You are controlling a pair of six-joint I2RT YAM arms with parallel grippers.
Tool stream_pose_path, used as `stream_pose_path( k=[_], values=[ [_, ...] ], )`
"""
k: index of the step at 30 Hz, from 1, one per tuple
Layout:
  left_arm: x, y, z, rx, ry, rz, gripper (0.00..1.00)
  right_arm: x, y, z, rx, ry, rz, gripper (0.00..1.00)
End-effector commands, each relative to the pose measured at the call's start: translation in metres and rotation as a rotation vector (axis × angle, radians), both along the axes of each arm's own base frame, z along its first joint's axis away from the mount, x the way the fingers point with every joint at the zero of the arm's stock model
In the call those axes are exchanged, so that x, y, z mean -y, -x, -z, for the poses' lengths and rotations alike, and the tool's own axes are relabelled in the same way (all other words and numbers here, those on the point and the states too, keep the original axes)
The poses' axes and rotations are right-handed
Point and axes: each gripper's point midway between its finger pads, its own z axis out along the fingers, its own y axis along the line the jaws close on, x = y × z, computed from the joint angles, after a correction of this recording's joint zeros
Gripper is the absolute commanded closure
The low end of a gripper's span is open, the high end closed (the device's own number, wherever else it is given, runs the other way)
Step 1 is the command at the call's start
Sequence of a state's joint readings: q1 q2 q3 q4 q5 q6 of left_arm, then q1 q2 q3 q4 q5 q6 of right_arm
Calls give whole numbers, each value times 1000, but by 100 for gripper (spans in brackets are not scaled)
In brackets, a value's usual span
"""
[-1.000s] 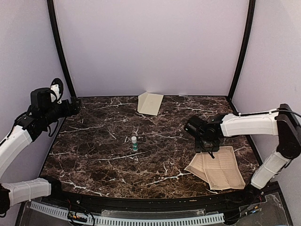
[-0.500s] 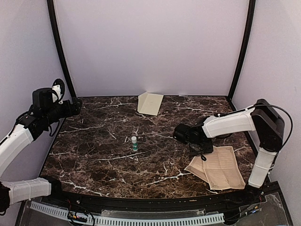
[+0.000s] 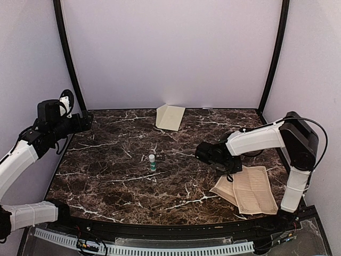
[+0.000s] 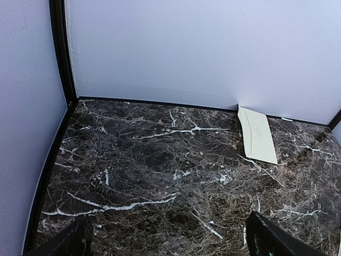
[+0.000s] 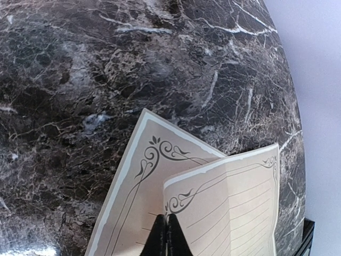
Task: Place the letter into the envelope and seal it
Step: Pick up the letter from the center of the board.
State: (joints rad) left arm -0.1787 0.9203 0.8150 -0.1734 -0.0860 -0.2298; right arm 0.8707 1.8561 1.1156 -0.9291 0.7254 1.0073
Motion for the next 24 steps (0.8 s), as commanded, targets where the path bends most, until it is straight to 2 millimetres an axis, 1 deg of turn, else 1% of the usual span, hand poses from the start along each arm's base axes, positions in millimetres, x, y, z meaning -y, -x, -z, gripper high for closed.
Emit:
stream_pose_path(
  k=[1,5,8,9,11,12,13,14,15,16,17,18,19,20,21,22,23,24],
  values=[
    [3,-1,3,-4,14,11,1,2,-4,-15,39,37,6,100],
    [9,1,1,13,16,51,1,2,-6,-30,74,10,6,100],
    [16,3,-1,23,18,89,4,-4,-7,-46,95,-51,0,100],
    [24,5,-2,27,35,123,5,-9,-9,-53,105,-86,-7,100],
    [43,10,-6,34,66,184,6,-20,-13,-76,147,-184,-29,100],
    [50,12,-7,37,76,200,7,-26,-16,-88,167,-232,-45,100],
    [65,17,-8,43,97,240,7,-33,-19,-102,193,-284,-63,100],
    [73,20,-10,46,111,258,7,-41,-22,-116,219,-338,-82,100],
    [90,25,-13,46,149,301,8,-48,-25,-129,244,-389,-106,100],
    [99,28,-14,43,171,324,8,-58,-30,-145,276,-452,-129,100],
    [116,35,-17,37,218,366,9,-66,-33,-160,301,-501,-155,100],
    [126,38,-18,32,239,392,9,-74,-35,-173,322,-544,-187,100],
    [146,47,-23,31,280,435,10,-82,-38,-185,344,-589,-212,100],
    [155,48,-25,29,307,442,10,-89,-40,-196,362,-626,-230,100],
    [174,59,-25,16,314,490,10,-96,-42,-206,381,-662,-251,100],
    [186,58,-30,24,335,492,10,-102,-43,-214,394,-695,-270,100],
    [207,71,-31,14,344,550,10,-107,-45,-222,408,-719,-284,100],
    [220,69,-35,10,353,559,10,-113,-47,-230,423,-743,-297,100]
  ],
)
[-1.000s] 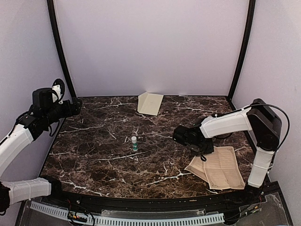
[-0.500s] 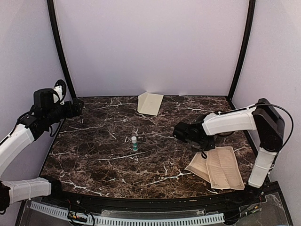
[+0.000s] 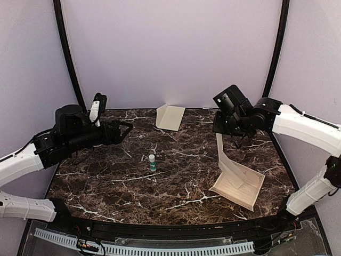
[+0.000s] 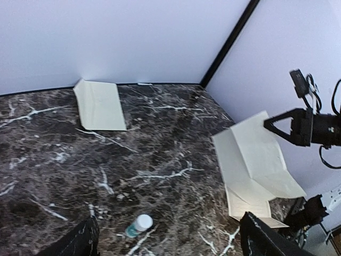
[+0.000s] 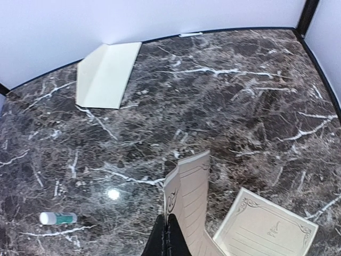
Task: Place the letter into the envelope and seal it
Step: Pick up the letter from the center of the board.
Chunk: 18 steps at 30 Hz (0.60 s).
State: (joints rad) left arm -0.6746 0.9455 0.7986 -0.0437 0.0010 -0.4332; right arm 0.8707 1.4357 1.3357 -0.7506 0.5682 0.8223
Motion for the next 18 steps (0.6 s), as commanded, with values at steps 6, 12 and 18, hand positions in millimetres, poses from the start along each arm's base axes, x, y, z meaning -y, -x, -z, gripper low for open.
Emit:
stream_pose_path(
  k=[6,12,18],
  values=[
    [146,47,-29,-36,126,251,10,-62,-20,-57,115,-197,-164,100],
    [195,51,-23,-83,185,282,10,-80,-25,-76,158,-278,-185,100],
    [205,33,-30,-58,168,201,8,-83,-31,-90,187,-238,-141,100]
  ],
)
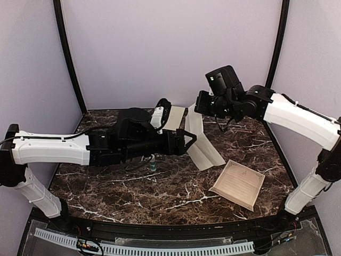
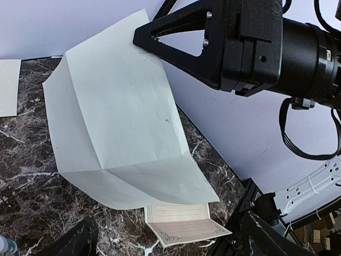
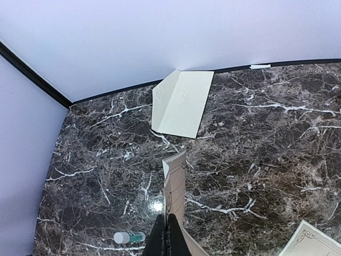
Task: Place the letter into the envelope and seal it
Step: Pick up the letter from the center of the board.
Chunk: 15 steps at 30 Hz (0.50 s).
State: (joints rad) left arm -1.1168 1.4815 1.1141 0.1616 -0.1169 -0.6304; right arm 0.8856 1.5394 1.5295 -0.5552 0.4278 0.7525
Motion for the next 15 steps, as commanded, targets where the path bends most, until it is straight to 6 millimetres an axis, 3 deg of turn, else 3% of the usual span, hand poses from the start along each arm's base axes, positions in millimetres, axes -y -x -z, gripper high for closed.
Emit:
stream_pose_path(
  k=[1,15],
  values=[
    [3,-18,-40,60,57,-96,7,-9,-4,-25,60,-12,30,100],
    [21,-54,-8,79,-137,-218,1,-24,-9,-9,54,44,68,100]
  ],
)
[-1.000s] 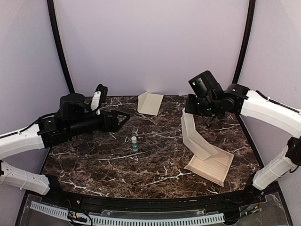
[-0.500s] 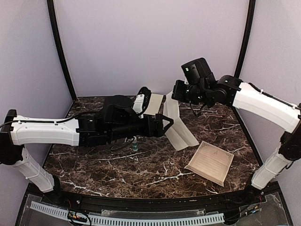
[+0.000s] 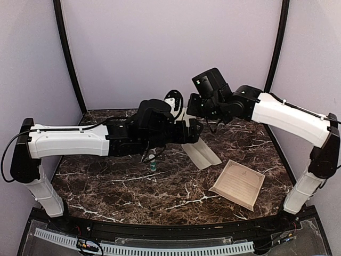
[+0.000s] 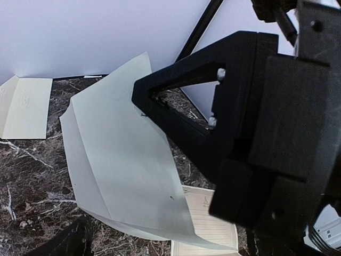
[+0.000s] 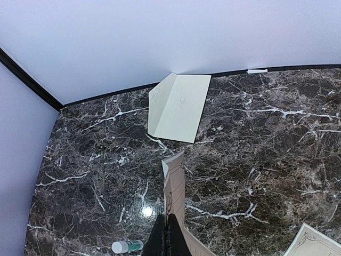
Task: Place the letter into the envelope and seal it
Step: Pick up the letter from the center of the board.
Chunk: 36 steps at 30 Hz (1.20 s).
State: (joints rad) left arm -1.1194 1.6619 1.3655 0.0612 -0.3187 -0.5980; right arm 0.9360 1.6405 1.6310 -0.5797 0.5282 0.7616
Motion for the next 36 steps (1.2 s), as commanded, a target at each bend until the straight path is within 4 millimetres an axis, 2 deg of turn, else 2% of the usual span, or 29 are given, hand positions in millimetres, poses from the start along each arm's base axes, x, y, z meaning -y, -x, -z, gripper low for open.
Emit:
stream_pose_path(
  k=[1,5,9,18,21,23,27,36],
  values=[
    [1,-9,10,0,-80,-47,1,-3,-2,-8,24,6,35,100],
    [0,-17,20,2,-139,-86,1,-1,-2,-3,20,32,58,100],
    [1,-20,29,-3,-201,-91,9,1,-3,1,17,51,78,100],
    [-4,-14,41,-20,-242,-71,39,5,-10,16,3,138,124,100],
    [-7,-15,45,-24,-262,-78,44,2,-13,18,4,147,122,100],
    [-10,-15,44,-23,-273,-87,52,0,-15,19,2,153,122,100],
    [-14,-15,47,-26,-290,-97,61,-4,-16,21,-3,156,115,100],
    [0,-11,51,-51,-264,-40,63,-1,-13,18,-6,146,122,100]
  ],
)
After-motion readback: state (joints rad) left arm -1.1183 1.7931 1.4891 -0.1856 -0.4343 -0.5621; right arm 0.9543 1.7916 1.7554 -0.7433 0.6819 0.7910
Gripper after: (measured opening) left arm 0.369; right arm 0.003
